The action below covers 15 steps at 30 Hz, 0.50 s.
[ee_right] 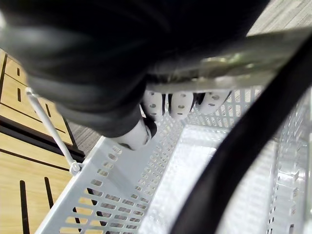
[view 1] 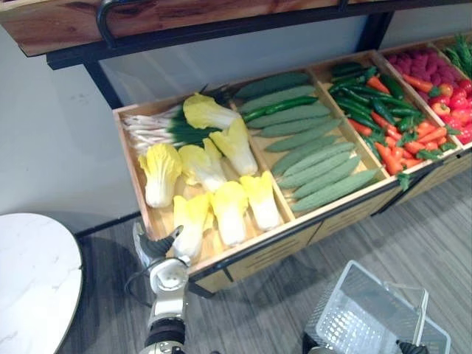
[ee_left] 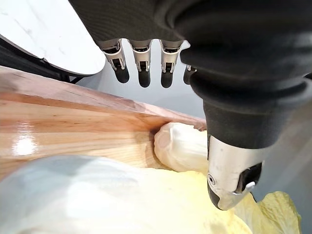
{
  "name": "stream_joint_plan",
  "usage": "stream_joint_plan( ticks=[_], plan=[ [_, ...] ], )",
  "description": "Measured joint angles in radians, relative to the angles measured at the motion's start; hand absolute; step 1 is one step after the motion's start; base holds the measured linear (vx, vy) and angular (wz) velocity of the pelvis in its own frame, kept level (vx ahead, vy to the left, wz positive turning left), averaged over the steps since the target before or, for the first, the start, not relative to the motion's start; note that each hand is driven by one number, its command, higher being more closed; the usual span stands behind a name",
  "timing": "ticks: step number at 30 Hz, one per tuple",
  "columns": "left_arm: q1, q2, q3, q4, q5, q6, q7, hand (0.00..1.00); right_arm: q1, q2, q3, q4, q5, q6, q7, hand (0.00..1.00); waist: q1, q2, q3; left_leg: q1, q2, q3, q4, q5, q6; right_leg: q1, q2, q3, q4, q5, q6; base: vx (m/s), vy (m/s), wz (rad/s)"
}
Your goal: Pick vegetable in the basket
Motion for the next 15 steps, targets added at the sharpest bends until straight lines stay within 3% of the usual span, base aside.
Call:
stream_joint_plan(
  ticks=[15],
  plan=[
    [0.021, -0.004, -0.025, -0.117, 0.016, -0.008, 0.038, 0.0, 0.004, 0.0, 0.0, 0.0, 0.0, -0.008, -0.021, 1.0, 0.0, 0.004, 0.006, -0.004, -0.002, 0.0, -0.004, -0.006, 0.001, -0.012, 0.0, 0.006, 0.001, 0.001, -0.001, -0.04, -0.01, -0.01]
  ],
)
